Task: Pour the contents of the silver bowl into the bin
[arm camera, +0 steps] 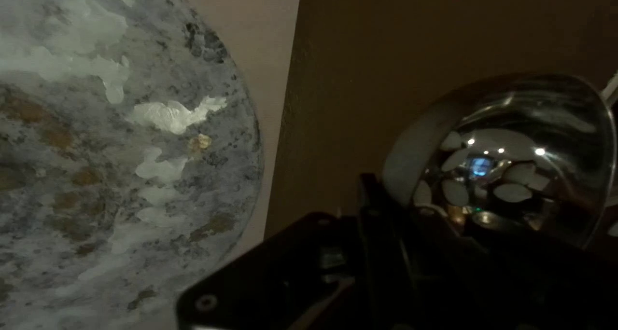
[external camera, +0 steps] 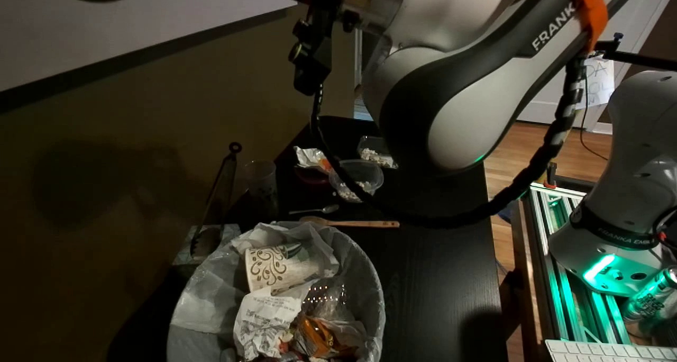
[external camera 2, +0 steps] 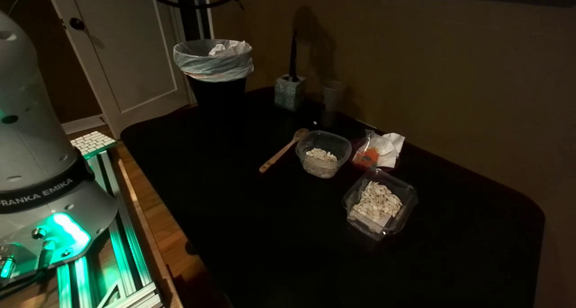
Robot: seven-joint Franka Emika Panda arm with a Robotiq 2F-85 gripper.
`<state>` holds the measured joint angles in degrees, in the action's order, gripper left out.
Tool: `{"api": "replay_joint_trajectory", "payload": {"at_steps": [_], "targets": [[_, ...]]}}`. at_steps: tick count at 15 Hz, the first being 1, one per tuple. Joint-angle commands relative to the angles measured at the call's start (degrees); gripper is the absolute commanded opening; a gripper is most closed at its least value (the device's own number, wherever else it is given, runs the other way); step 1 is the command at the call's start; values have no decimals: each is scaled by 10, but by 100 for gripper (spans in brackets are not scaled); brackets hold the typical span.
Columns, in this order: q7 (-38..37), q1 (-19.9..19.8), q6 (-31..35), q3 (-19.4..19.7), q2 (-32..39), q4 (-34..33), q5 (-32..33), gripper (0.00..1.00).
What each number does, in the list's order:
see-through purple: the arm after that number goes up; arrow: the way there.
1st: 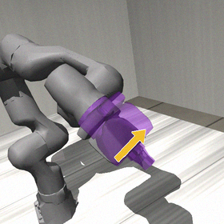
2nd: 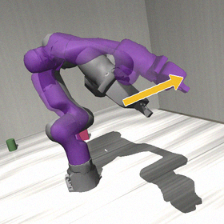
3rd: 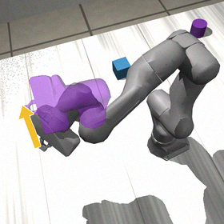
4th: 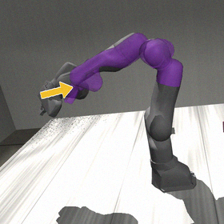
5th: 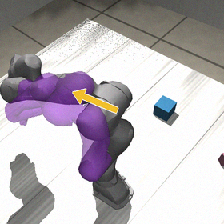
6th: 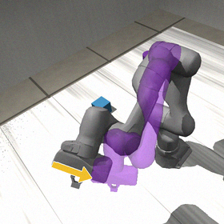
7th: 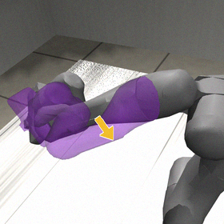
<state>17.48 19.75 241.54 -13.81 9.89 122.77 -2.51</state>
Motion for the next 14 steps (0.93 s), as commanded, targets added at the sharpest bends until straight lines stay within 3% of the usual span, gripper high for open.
{"api": "replay_joint_trajectory", "payload": {"at_steps": [1, 2, 3, 5, 7, 9, 10, 12, 14], "targets": [[22, 1, 10, 1, -4, -22, 14, 1], [31, 1, 10, 3, -4, -24, 32, 1], [30, 0, 10, 3, -10, -39, 2, 1], [44, 1, 10, 3, -10, -38, 37, 1], [28, -1, 10, 0, -16, -65, -13, 1], [54, -1, 9, 4, -15, -61, 31, 1], [48, -1, 9, 2, -18, -73, 1, 1], [58, -1, 9, 3, -21, -42, 14, 1], [42, -2, 18, 1, -36, 55, -31, 1]]}}
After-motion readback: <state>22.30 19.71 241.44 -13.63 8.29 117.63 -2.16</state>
